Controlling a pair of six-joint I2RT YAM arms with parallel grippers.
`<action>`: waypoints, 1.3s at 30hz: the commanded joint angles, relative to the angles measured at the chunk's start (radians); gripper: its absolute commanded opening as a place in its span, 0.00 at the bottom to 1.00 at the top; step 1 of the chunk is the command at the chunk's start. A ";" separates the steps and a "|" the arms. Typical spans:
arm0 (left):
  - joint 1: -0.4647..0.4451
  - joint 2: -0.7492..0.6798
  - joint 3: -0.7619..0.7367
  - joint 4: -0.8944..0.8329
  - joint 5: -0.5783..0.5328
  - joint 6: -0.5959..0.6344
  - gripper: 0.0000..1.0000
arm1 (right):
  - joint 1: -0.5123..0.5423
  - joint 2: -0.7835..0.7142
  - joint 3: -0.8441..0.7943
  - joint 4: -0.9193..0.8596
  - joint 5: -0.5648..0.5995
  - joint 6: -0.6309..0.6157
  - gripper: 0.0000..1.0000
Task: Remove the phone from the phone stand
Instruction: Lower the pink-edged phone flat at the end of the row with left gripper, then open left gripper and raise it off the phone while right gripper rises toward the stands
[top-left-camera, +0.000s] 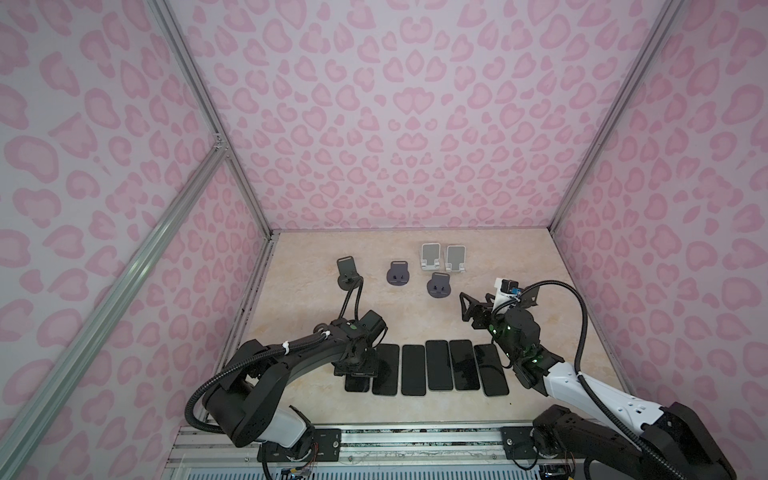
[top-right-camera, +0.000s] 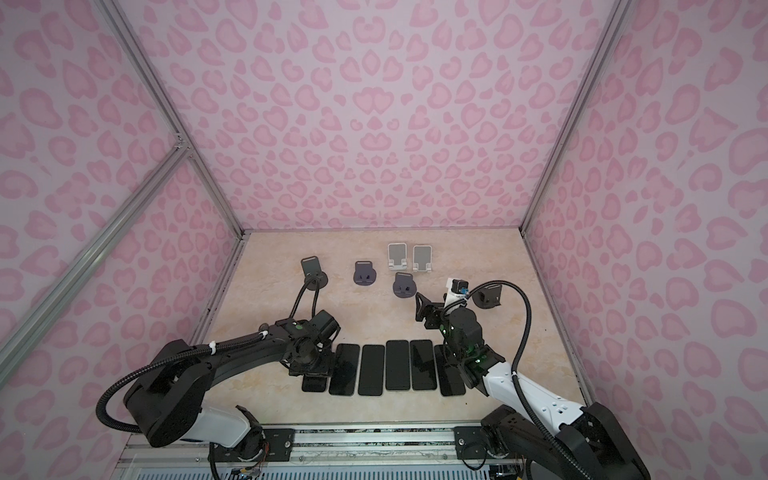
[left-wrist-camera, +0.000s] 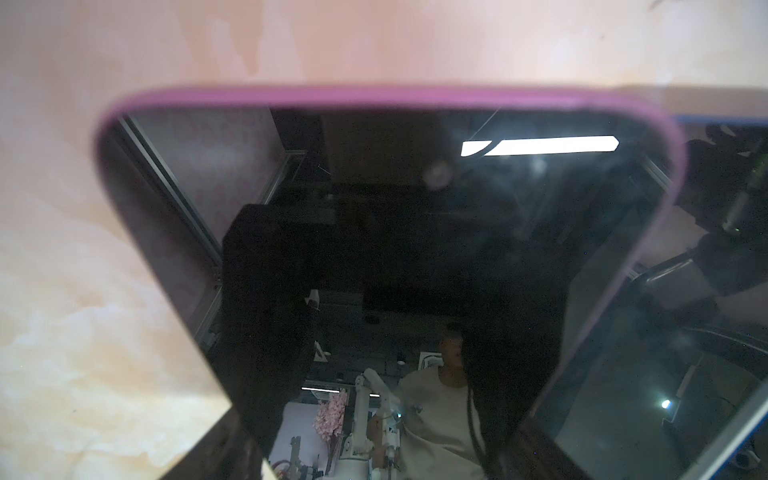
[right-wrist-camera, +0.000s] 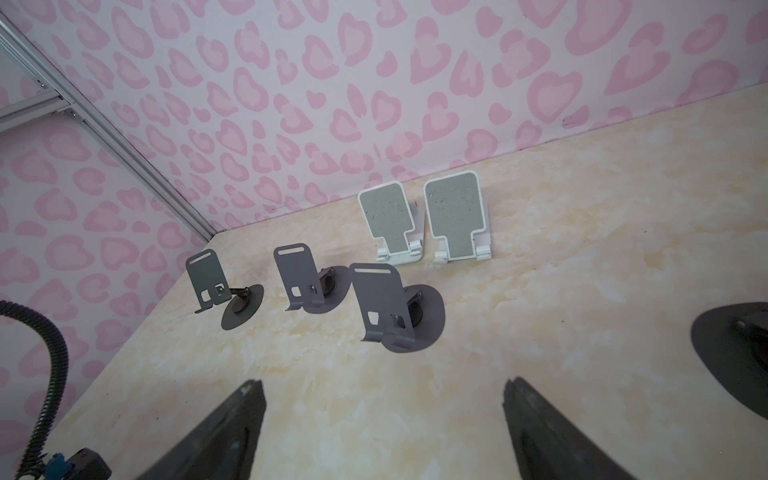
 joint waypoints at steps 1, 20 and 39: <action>0.000 0.012 -0.014 0.032 -0.074 -0.016 0.78 | 0.001 0.003 -0.003 -0.005 0.006 -0.011 0.92; 0.000 -0.017 0.006 0.021 -0.091 -0.013 0.82 | 0.000 0.010 0.001 -0.005 0.002 -0.011 0.92; -0.005 -0.478 0.287 -0.187 -0.395 0.011 0.97 | 0.002 -0.028 0.008 -0.044 0.043 -0.041 0.92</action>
